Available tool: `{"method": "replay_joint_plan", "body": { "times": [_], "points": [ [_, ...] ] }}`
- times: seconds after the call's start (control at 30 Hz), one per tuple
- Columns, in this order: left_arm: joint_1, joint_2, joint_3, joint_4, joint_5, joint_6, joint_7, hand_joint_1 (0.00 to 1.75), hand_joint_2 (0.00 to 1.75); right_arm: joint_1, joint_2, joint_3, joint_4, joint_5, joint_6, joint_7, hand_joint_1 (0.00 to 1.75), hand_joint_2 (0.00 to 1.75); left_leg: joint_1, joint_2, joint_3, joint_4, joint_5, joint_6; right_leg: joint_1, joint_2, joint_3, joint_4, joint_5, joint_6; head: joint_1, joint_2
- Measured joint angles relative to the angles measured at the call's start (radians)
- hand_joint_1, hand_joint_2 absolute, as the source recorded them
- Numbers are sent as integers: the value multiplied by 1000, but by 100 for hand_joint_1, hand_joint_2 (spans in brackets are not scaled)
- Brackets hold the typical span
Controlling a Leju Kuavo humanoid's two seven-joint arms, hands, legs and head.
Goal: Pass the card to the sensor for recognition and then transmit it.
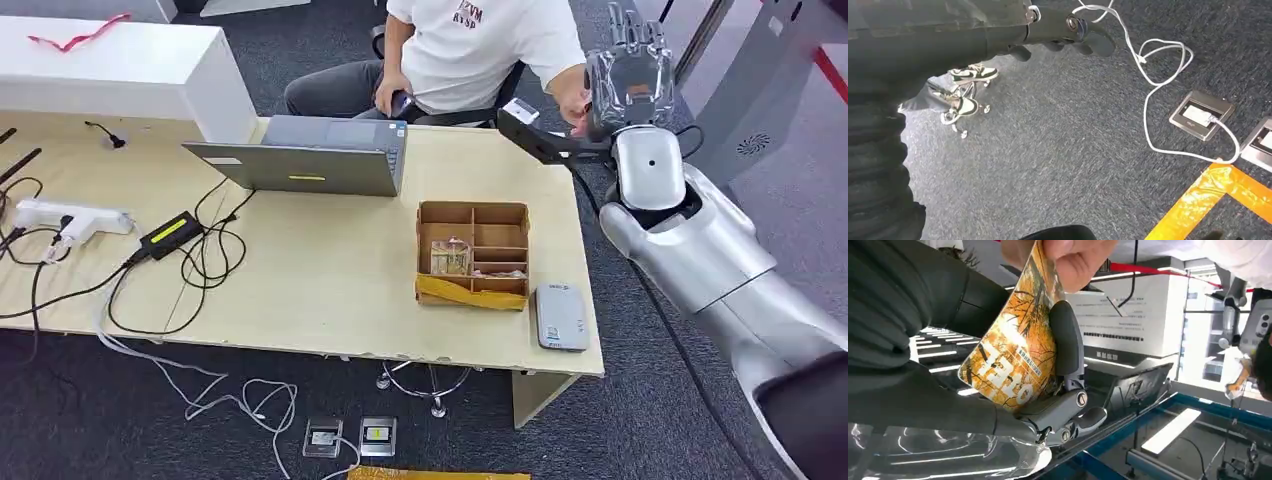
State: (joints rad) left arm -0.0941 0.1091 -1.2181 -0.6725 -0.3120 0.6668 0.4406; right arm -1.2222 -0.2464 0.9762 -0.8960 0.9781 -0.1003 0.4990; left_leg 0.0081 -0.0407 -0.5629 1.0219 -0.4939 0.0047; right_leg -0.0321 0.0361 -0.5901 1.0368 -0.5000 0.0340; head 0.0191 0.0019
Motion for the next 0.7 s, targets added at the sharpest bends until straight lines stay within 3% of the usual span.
{"method": "replay_joint_plan", "body": {
  "times": [0.07,0.1,0.13,0.53,0.63,0.7],
  "points": [
    [0,1,-1,-2,4,0,0,0,175,-5,7,8,21,0,-3,-1,168,175,0,0,0,0,0,0,0,0,0,0,0,0,0,0],
    [0,2,-2,-3,7,0,-1,0,175,-7,9,12,29,0,-4,-1,150,175,0,0,0,0,0,0,0,0,0,0,0,0,0,0],
    [0,2,-2,-3,10,0,-6,0,175,-8,11,16,38,-3,-8,-3,5,175,0,0,0,0,0,0,0,0,0,0,0,0,0,0],
    [-3,2,-21,-3,18,3,-17,0,175,-7,25,43,110,-32,-74,-12,0,175,0,1,0,0,0,0,0,0,-1,0,0,0,0,0],
    [-3,2,-22,-3,19,3,-17,0,175,-7,25,43,114,-52,-117,-21,0,175,0,1,0,0,0,0,0,0,-1,0,0,0,0,0],
    [-3,2,-23,-3,18,5,-17,0,175,0,25,39,115,-112,-190,-42,0,175,0,1,0,0,0,0,0,1,-1,0,0,0,0,0]
  ]
}}
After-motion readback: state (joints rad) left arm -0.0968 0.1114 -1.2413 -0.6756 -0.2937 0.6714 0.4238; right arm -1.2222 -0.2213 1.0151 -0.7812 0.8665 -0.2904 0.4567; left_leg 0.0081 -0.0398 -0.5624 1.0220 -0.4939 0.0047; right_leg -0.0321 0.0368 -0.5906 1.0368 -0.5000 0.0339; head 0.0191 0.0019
